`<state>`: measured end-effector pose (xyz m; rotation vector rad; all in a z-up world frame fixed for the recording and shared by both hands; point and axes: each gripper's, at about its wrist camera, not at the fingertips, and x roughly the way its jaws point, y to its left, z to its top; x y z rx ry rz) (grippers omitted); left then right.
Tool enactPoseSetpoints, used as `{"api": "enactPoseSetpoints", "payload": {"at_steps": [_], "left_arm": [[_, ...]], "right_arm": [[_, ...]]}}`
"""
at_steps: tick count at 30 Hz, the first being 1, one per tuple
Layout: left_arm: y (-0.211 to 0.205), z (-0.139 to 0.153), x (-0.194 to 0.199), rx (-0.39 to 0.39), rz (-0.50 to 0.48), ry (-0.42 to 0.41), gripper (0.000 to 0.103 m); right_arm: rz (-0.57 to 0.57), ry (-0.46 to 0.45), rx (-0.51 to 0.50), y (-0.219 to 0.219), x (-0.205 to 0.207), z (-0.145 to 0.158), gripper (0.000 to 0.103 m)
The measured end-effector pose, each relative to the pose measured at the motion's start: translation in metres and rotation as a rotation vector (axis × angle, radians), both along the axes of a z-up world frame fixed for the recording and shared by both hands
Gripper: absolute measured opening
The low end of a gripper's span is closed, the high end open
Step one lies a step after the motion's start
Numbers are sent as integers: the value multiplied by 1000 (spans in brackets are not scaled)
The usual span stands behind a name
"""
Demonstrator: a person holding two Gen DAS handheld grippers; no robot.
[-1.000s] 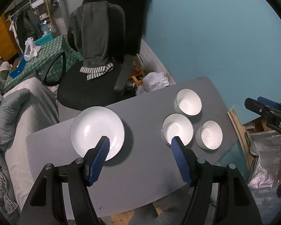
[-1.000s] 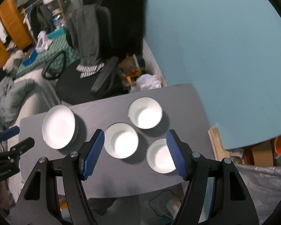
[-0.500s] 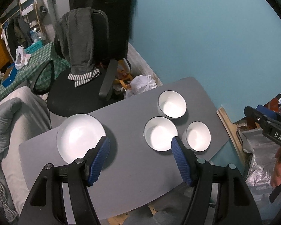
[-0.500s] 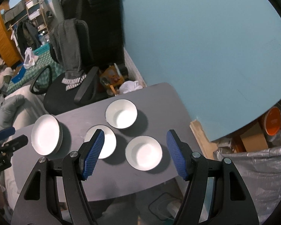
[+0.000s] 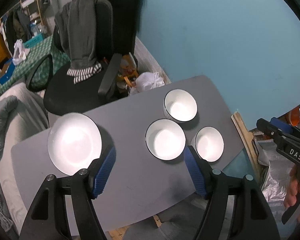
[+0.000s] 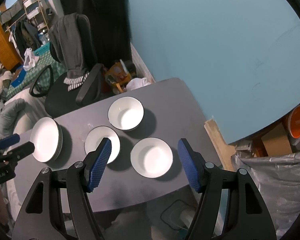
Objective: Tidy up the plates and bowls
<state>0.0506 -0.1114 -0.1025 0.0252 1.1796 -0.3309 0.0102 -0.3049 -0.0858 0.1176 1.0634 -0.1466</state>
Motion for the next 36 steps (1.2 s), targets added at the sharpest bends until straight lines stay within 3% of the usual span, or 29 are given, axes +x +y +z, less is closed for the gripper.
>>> {"api": "enactPoseSetpoints", "payload": {"at_steps": [19,36], "left_arm": [[-10,-58,28,70,58,87,72],[-24,-115,54,120,81,166,72]], "right_arm": [[105,84,32,-1,44,-53,68],[229,236,130,6,82,-130,68]]}}
